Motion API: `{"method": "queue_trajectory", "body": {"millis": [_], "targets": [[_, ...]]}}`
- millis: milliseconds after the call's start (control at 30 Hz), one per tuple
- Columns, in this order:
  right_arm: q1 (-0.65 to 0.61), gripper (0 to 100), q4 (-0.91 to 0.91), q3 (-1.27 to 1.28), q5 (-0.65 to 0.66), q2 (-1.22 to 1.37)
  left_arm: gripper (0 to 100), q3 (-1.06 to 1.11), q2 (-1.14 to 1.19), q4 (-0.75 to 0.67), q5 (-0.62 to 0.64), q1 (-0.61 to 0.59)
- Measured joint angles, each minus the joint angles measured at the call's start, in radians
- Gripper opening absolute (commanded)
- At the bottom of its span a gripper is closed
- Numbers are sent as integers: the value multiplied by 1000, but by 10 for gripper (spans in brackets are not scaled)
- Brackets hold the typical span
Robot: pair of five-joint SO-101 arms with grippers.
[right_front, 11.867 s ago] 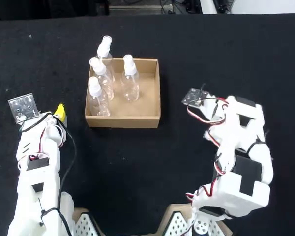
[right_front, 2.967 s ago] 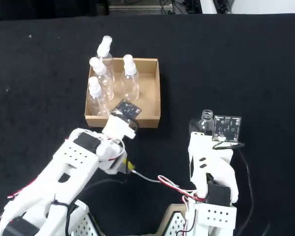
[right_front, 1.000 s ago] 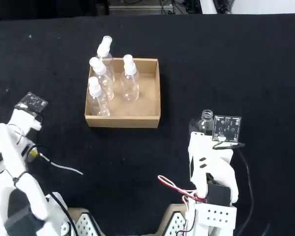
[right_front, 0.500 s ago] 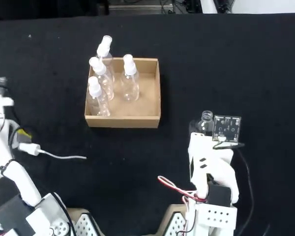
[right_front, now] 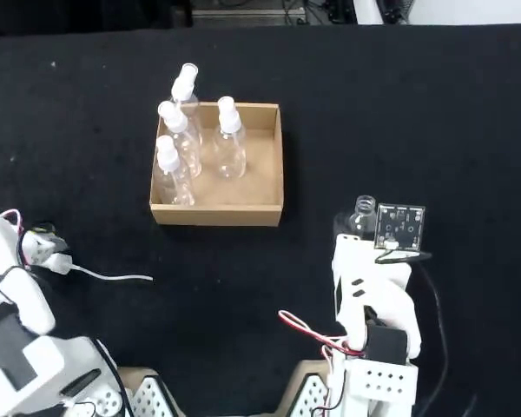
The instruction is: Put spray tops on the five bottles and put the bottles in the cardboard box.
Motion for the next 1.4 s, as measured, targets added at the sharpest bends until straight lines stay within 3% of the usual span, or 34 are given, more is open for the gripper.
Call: {"method": "queue_trajectory", "body": {"millis": [133, 533, 600, 800, 1067, 1233, 1400], "targets": [[0, 11, 0, 0, 0, 0, 264, 11, 29, -52, 20, 5], [0, 11, 0, 0, 0, 0, 25, 31, 48, -75, 28, 140], [0, 11, 0, 0, 0, 0, 37, 32, 48, -75, 20, 140], [0, 11, 0, 0, 0, 0, 29, -78, 55, 34, -178, 77], [0, 11, 0, 0, 0, 0, 29, -319, 66, 129, -651, -87], [0, 11, 0, 0, 0, 0, 30, -505, 25, 296, -657, -86], [0, 11, 0, 0, 0, 0, 30, -624, -178, 402, -588, 46]]}}
